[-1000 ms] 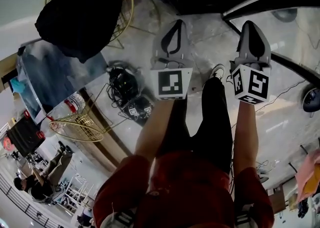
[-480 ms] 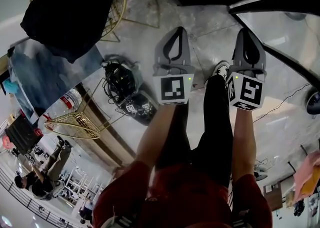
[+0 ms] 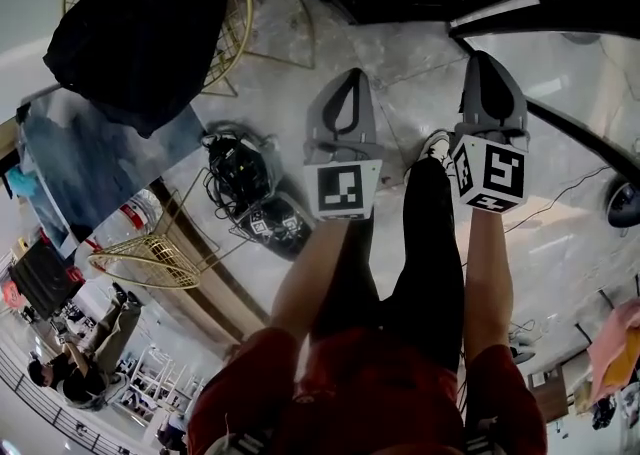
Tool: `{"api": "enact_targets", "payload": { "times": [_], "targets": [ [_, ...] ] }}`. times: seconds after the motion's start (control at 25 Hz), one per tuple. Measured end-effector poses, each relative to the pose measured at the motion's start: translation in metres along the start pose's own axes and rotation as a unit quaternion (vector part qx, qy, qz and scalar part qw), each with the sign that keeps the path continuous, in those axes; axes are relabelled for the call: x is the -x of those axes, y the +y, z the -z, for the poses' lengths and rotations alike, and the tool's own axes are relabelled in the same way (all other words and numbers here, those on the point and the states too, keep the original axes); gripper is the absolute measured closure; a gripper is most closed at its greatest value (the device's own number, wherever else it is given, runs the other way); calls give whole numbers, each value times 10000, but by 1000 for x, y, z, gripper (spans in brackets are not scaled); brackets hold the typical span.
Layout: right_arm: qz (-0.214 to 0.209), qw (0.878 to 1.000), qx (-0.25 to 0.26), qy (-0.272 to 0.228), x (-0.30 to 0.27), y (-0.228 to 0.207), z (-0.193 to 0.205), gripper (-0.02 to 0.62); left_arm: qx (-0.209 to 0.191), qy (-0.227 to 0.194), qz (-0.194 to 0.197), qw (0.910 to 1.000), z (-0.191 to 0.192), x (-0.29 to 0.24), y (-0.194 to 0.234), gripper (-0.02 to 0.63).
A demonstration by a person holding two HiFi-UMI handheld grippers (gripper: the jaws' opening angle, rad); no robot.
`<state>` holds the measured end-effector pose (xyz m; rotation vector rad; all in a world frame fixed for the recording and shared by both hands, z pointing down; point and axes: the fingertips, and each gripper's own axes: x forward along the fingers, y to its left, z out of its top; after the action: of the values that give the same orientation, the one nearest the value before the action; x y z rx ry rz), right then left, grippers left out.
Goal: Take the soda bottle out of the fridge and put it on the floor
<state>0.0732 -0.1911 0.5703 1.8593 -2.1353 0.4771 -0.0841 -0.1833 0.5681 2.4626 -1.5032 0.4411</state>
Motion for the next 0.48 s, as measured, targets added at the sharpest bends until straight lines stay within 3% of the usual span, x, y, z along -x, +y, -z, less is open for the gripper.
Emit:
{"api": "enact_targets", "payload": {
  "times": [0.28,0.48],
  "targets": [
    [-1,9991,84,-412,-19,-11,-46,589,-35,262,258,9993,-5,-15,-2,606],
    [-34,9970,268,-728,-36,-22,-89,552,-24,144,481,9987,-29,-34,-8,606]
  ]
}}
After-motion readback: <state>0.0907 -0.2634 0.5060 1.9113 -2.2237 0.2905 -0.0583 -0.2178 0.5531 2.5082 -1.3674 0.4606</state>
